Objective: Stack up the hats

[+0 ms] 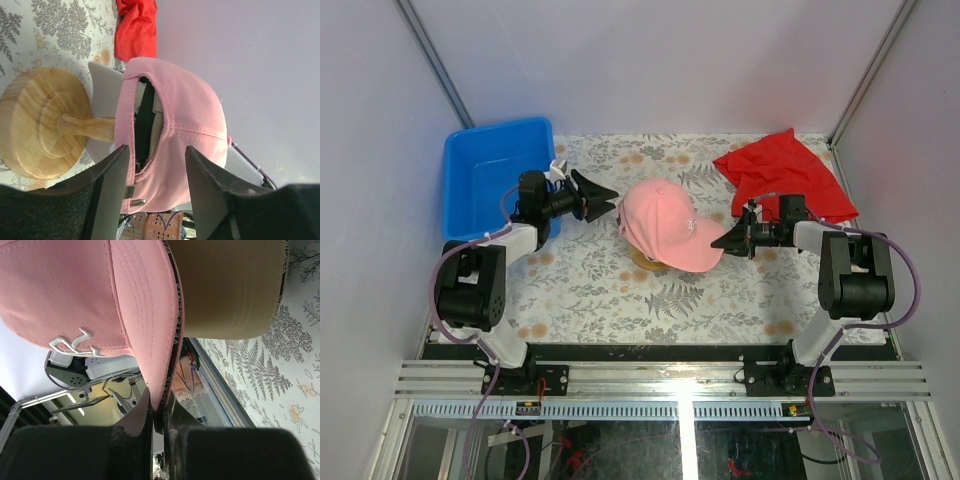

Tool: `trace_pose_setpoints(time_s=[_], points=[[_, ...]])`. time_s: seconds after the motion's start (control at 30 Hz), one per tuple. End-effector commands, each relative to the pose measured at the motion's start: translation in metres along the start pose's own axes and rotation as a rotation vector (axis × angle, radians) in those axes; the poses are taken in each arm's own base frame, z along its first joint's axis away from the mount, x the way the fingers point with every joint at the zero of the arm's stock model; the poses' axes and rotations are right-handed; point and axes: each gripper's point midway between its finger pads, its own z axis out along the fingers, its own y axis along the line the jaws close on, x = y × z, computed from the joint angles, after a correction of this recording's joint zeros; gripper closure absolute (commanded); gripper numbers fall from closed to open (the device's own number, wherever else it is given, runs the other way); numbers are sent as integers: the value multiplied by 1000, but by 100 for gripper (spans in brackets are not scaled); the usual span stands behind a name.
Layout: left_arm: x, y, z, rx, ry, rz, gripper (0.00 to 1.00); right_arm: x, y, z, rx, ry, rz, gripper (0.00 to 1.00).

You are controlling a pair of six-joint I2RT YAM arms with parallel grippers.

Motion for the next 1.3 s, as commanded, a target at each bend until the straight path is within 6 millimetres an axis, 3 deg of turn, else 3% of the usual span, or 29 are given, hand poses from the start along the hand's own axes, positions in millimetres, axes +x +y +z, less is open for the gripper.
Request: trace_pose_setpoints(time_s=[0.0, 0.23, 0.4, 0.67, 1.0, 1.07, 1.17, 1.27], points=[[2, -16, 6, 36, 37, 57, 51, -14, -65, 5, 319, -138, 112, 100], [10, 8, 11, -38, 67, 62, 52, -27, -48, 2, 353, -171, 68, 98], [18, 20, 9, -73, 89, 61, 63, -29, -45, 1, 363, -167, 61, 98], [23, 40, 1, -177, 80, 103, 58, -32, -40, 2, 345, -171, 62, 98], [12, 48, 29, -204, 52, 99, 61, -23, -45, 1, 358, -152, 65, 98], [12, 49, 34, -208, 44, 91, 68, -22, -44, 0, 360, -152, 61, 98], [10, 59, 34, -243, 27, 82, 95, -23, -42, -1, 364, -153, 52, 96], [12, 74, 31, -284, 30, 97, 100, -26, -42, -2, 385, -153, 48, 93]])
